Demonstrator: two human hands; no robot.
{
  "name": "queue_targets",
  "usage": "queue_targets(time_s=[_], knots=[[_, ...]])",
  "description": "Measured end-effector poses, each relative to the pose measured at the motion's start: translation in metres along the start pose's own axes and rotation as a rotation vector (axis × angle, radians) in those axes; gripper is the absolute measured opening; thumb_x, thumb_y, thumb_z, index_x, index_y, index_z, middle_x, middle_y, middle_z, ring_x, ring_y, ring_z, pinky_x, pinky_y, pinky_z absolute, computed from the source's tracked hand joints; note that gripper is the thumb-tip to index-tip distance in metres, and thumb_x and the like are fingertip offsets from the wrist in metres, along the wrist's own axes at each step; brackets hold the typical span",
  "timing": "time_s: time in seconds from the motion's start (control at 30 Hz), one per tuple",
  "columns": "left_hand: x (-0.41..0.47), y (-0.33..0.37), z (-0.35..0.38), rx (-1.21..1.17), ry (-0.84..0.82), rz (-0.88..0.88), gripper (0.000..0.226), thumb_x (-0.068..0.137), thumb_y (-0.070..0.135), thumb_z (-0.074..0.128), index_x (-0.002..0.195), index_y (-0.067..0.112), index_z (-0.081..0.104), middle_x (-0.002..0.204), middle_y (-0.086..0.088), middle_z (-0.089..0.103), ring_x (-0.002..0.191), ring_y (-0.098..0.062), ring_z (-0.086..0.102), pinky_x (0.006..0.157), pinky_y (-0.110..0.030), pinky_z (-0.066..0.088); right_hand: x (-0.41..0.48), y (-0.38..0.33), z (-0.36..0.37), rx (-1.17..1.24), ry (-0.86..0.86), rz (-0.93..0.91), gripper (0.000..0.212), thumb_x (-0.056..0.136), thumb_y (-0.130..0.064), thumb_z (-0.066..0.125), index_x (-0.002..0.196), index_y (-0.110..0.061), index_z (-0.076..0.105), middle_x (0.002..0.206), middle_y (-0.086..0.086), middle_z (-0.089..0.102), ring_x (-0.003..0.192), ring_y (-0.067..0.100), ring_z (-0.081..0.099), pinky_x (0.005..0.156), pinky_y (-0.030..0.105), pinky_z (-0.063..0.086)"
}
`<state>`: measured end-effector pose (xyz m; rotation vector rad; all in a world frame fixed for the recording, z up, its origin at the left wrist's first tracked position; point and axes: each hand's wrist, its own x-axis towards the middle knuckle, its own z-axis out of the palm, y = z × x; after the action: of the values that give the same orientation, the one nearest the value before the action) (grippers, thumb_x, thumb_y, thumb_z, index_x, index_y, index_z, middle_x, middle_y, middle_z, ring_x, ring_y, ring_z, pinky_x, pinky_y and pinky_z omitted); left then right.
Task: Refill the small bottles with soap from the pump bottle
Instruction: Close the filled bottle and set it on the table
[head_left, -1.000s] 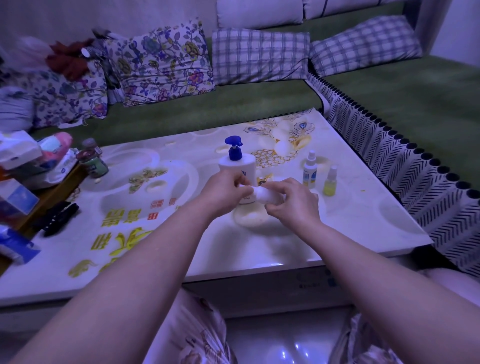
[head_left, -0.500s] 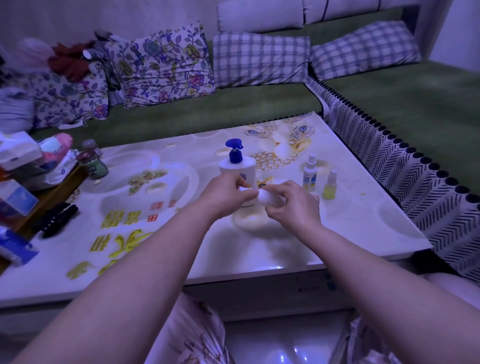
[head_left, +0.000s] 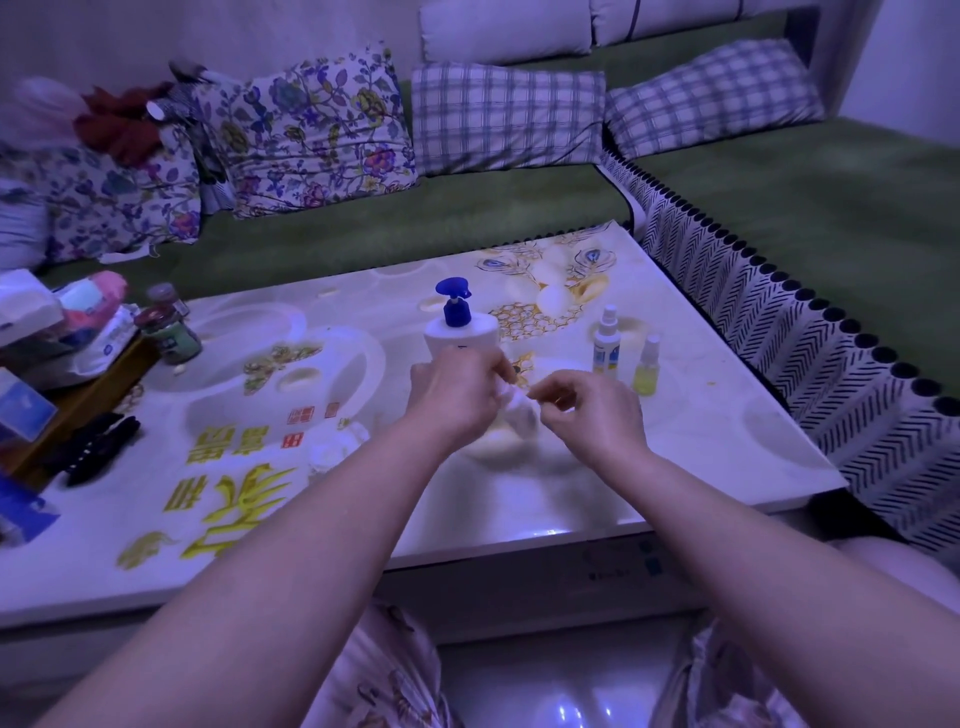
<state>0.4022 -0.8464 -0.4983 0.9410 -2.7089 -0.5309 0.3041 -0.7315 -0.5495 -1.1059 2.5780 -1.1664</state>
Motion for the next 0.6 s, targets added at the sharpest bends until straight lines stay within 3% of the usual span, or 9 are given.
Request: queue_targets(time_s=[0.07, 0.17, 0.27, 0.37, 0.47, 0.53, 0.6], knots=[[0.0, 0.007, 0.002, -0.002, 0.05, 0.03, 0.022, 0.082, 0.014, 0.055, 0.073, 0.03, 0.066, 0.084, 0.008, 0.063, 0.088, -0.022, 0.057, 0.07, -0.029, 0.041, 0.001, 0.002, -0.004, 0.032, -0.013, 0.028, 0.033, 0.08, -0.02, 0.064, 0.108, -0.037, 0.068, 0.09, -0.014, 0.07, 0.099, 0.007, 0.065, 0.095, 0.04, 0.045], [0.0, 0.011, 0.01, 0.142, 0.074, 0.057, 0.016, 0.081, 0.014, 0.057, 0.078, 0.025, 0.068, 0.09, 0.001, 0.063, 0.091, -0.025, 0.056, 0.072, -0.03, 0.042, 0.003, 0.004, -0.003, 0.049, -0.113, 0.061, 0.048, 0.082, -0.014, 0.062, 0.126, -0.032, 0.06, 0.114, -0.011, 0.069, 0.112, 0.009, 0.061, 0.097, 0.035, 0.047], [-0.006, -0.001, 0.03, 0.125, 0.106, -0.009, 0.015, 0.078, 0.011, 0.051, 0.071, 0.023, 0.057, 0.08, 0.002, 0.054, 0.09, -0.028, 0.053, 0.07, -0.031, 0.036, -0.002, 0.003, 0.012, 0.183, -0.289, 0.094, 0.055, 0.081, -0.011, 0.063, 0.133, -0.027, 0.056, 0.125, -0.004, 0.065, 0.119, 0.012, 0.058, 0.102, 0.031, 0.046], [-0.016, -0.014, 0.045, 0.068, 0.136, -0.121, 0.015, 0.082, 0.011, 0.047, 0.083, 0.022, 0.057, 0.083, -0.001, 0.051, 0.087, -0.026, 0.052, 0.071, -0.033, 0.038, -0.005, -0.002, 0.032, 0.194, -0.354, 0.138, 0.055, 0.083, -0.015, 0.065, 0.136, -0.025, 0.053, 0.127, -0.002, 0.064, 0.12, 0.016, 0.058, 0.1, 0.031, 0.046], [-0.037, -0.026, 0.069, -0.006, 0.171, -0.346, 0.022, 0.085, 0.012, 0.044, 0.102, 0.022, 0.053, 0.104, -0.003, 0.058, 0.103, -0.028, 0.052, 0.081, -0.039, 0.044, -0.014, -0.008, 0.054, 0.067, -0.171, 0.279, 0.056, 0.086, -0.008, 0.049, 0.139, -0.027, 0.047, 0.133, -0.003, 0.059, 0.124, 0.022, 0.053, 0.098, 0.035, 0.046], [-0.052, -0.028, 0.09, -0.224, 0.255, -0.637, 0.022, 0.088, 0.014, 0.045, 0.106, 0.021, 0.054, 0.111, -0.004, 0.06, 0.109, -0.029, 0.052, 0.089, -0.039, 0.042, -0.018, -0.015, 0.067, 0.238, 0.023, 0.542, 0.053, 0.088, -0.004, 0.039, 0.136, -0.026, 0.049, 0.133, -0.003, 0.059, 0.124, 0.023, 0.052, 0.099, 0.034, 0.042], [-0.055, -0.026, 0.099, -0.352, 0.328, -0.771, 0.015, 0.088, 0.017, 0.048, 0.102, 0.02, 0.053, 0.11, -0.008, 0.062, 0.108, -0.03, 0.054, 0.091, -0.038, 0.04, -0.015, -0.022, 0.077, 0.365, 0.135, 0.696, 0.044, 0.093, -0.008, 0.037, 0.132, -0.024, 0.052, 0.131, 0.002, 0.06, 0.124, 0.026, 0.052, 0.099, 0.035, 0.041]])
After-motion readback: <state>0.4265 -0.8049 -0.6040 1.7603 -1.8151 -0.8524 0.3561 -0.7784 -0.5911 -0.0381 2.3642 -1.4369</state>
